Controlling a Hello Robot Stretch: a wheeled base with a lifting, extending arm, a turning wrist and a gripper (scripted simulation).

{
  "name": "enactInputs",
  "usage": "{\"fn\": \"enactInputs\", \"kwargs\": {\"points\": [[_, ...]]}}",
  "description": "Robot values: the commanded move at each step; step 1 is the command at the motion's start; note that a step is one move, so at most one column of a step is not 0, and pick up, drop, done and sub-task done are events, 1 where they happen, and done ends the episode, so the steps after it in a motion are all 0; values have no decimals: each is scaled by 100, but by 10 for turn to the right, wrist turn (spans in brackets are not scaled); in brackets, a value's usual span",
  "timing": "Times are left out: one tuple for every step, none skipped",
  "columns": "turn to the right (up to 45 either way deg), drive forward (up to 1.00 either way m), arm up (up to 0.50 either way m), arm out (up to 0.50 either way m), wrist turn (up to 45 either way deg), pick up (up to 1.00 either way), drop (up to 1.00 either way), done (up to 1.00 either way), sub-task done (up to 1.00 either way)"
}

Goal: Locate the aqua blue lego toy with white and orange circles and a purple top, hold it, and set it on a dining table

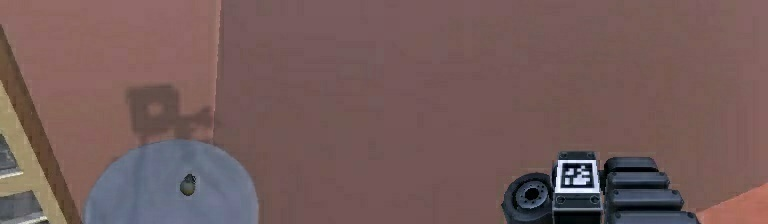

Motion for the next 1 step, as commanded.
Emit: {"fn": "enactInputs", "kwargs": {"points": [[-150, 0, 0, 0, 0, 0, 0, 0, 0]]}}
